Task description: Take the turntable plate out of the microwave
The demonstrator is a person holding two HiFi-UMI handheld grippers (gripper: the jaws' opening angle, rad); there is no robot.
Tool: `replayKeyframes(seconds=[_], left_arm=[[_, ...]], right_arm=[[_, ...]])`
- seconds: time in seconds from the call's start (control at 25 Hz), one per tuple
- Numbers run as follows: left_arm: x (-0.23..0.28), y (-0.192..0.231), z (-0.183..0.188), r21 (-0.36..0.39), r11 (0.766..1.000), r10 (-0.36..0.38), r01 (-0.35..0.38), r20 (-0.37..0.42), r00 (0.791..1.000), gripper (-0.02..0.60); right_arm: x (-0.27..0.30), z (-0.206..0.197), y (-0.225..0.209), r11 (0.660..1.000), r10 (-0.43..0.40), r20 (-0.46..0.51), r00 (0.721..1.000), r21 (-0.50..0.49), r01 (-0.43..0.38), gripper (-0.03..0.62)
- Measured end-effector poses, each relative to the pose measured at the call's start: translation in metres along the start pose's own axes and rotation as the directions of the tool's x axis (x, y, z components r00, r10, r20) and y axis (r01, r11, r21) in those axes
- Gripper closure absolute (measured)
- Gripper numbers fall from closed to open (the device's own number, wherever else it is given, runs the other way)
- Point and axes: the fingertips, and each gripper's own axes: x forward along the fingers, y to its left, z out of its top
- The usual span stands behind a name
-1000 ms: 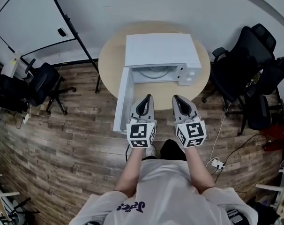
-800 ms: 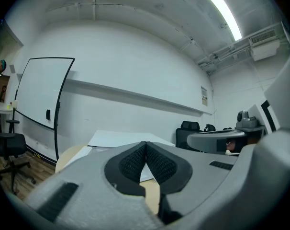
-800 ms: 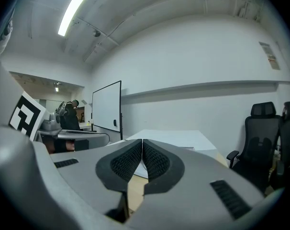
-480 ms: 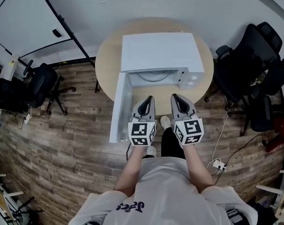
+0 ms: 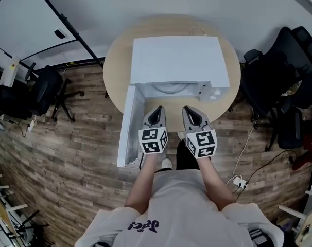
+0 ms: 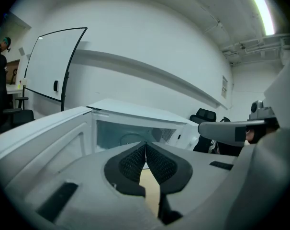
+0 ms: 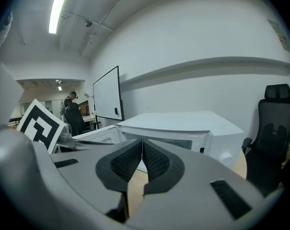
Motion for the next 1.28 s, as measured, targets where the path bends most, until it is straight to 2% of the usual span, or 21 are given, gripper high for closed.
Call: replayKeyframes(seconds=[0.12, 0.28, 0.44, 0.52, 0.64, 0.8, 0.92, 1.0, 1.16, 1.28], left_arm=[[0.017, 0.011, -0.010, -0.073, 0.997, -0.009, 0.008, -0.015, 1.000, 0.566], [0.041, 0.017, -0.024, -0.254, 0.965, -0.075, 0.065, -0.031, 0.997, 0.565], [0.066, 0.028, -0.041, -0.341, 0.939, -0.066, 0.038, -0.069, 0.995, 0.563], [0.077, 0.031, -0.050, -0.380, 0.925, -0.067, 0.030, -0.085, 0.994, 0.521], [0.094, 0.034, -0.063, -0.456, 0.890, -0.086, 0.032, -0.100, 0.991, 0.468], [0.115, 0.039, -0.076, -0.572, 0.820, -0.099, 0.033, -0.084, 0.992, 0.438], [0.128, 0.045, -0.086, -0.622, 0.782, -0.098, 0.032, -0.073, 0.992, 0.417], [0.136, 0.046, -0.091, -0.637, 0.769, -0.117, 0.048, -0.067, 0.991, 0.372], [0.152, 0.048, -0.094, -0.678, 0.732, -0.115, 0.064, -0.030, 0.993, 0.333], [0.159, 0.056, -0.101, -0.690, 0.723, -0.080, 0.029, -0.042, 0.996, 0.324]], right_arm=[[0.016, -0.008, -0.004, 1.000, 0.023, -0.029, 0.999, 0.006, -0.022, 0.576], [0.034, -0.018, -0.014, 0.999, 0.033, -0.068, 0.997, 0.022, -0.032, 0.576], [0.054, -0.023, -0.023, 0.999, 0.049, -0.090, 0.995, 0.027, -0.046, 0.576], [0.060, -0.026, -0.027, 0.998, 0.056, -0.100, 0.993, 0.032, -0.053, 0.576], [0.068, -0.028, -0.038, 0.998, 0.053, -0.115, 0.992, 0.039, -0.048, 0.576], [0.077, -0.031, -0.047, 0.998, 0.052, -0.130, 0.990, 0.045, -0.046, 0.576], [0.081, -0.036, -0.050, 0.997, 0.059, -0.144, 0.988, 0.048, -0.052, 0.576], [0.083, -0.039, -0.051, 0.997, 0.062, -0.153, 0.986, 0.050, -0.055, 0.576], [0.085, -0.041, -0.057, 0.997, 0.061, -0.161, 0.985, 0.056, -0.053, 0.576], [0.085, -0.043, -0.061, 0.997, 0.062, -0.164, 0.984, 0.060, -0.053, 0.576]])
